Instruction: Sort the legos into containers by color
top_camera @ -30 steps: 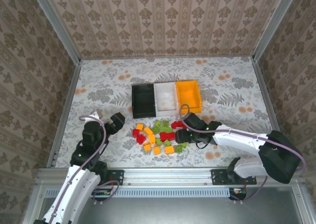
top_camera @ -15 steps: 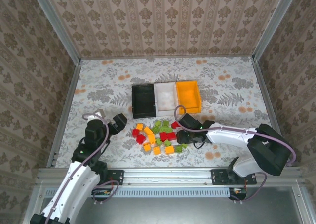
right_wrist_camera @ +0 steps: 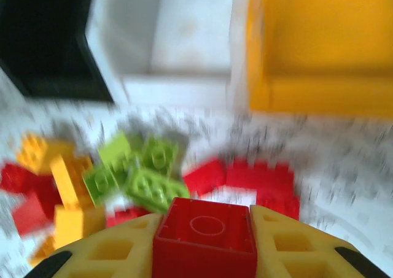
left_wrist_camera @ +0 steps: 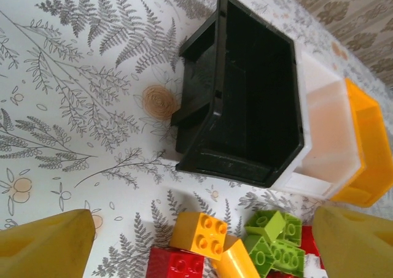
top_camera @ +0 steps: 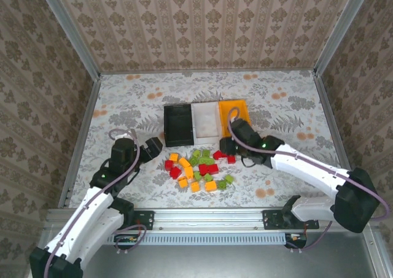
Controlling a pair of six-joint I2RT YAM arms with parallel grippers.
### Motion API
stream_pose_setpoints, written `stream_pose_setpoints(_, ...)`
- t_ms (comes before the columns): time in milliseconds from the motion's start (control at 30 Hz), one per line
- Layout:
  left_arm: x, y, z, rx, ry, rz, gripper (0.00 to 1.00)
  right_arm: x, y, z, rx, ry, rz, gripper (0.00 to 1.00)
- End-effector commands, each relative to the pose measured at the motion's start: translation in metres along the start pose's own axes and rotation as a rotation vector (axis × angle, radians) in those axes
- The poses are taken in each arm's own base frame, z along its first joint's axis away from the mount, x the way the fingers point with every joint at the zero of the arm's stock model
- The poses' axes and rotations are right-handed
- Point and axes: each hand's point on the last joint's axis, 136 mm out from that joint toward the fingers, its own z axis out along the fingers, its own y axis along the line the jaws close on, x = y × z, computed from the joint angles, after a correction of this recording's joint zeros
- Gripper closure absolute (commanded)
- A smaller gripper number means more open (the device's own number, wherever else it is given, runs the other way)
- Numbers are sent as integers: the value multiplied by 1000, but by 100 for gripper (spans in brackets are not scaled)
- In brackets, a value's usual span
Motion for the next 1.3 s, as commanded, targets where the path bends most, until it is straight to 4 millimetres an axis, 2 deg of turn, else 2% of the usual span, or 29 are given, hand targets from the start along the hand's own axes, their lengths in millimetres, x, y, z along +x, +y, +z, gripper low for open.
stream_pose_setpoints(0,4,0,-2,-20,35,34,9,-35,-23,4,94,-46,14,66)
stream_pose_setpoints(67,5,3,-2,-35,34,38,8,-56,-33,13,122,-63,44,66)
stream_pose_setpoints(100,5,5,-3,-41,36,42,8,-60,-40,27,156,-39,54,66)
stream_pose_setpoints(333,14,14,-3,-74,65,50,10,-81,-64,82,248,18,119,63)
stream_pose_setpoints(500,20,16,0,-79,91,57,11,-86,-70,100,288,41,133,48)
stream_pose_setpoints(633,27,17,4,-92,130,77,17,-91,-64,96,259,27,151,26)
stream_pose_setpoints(700,36,13,7,-81,169,102,18,-91,-60,88,240,13,153,23)
stream_pose_setpoints(833,53,9,15,-81,217,157,18,-83,-52,72,197,-12,157,19)
stream_pose_setpoints(1033,70,1,30,-110,265,303,17,-62,-49,58,154,-14,168,17)
stream_pose_setpoints(1167,78,6,42,-166,299,387,19,-55,-50,51,138,-17,173,17)
stream_pose_setpoints(1267,84,10,52,-192,321,411,24,-53,-51,45,134,-28,174,17)
